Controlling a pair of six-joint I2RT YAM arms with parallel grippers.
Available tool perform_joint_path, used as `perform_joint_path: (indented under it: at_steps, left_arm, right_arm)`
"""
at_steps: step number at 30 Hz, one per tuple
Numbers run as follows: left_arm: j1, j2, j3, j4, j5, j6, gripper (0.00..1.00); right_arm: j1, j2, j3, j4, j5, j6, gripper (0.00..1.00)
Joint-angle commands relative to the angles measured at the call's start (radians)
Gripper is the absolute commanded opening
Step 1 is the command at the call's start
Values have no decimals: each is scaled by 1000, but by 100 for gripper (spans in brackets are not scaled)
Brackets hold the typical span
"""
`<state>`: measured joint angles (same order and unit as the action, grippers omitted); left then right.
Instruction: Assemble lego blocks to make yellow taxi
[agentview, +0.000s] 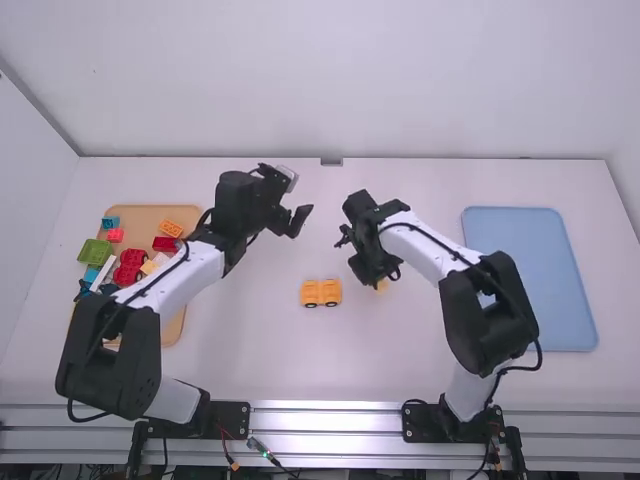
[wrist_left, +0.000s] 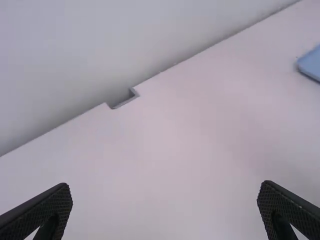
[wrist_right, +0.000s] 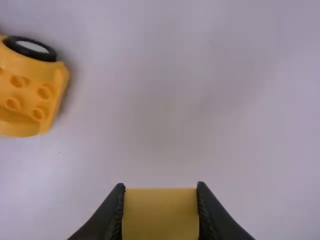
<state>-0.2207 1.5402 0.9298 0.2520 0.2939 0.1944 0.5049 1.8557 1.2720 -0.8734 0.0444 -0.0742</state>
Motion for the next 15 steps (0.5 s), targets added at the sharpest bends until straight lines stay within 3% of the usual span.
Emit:
perform_joint_path:
  at_steps: [1, 8, 15]
  left_arm:
    - [29, 1, -7, -1, -83, -89, 99]
    - [63, 1, -8, -35, -104, -206, 99]
    - [64, 1, -8, -95, -101, -109, 99]
  right_arm:
    - [-1, 3, -49, 27, -13, 138, 0]
    - [-41, 3, -103, 134, -44, 461, 0]
    - [-119, 3, -106, 97, -51, 1065, 0]
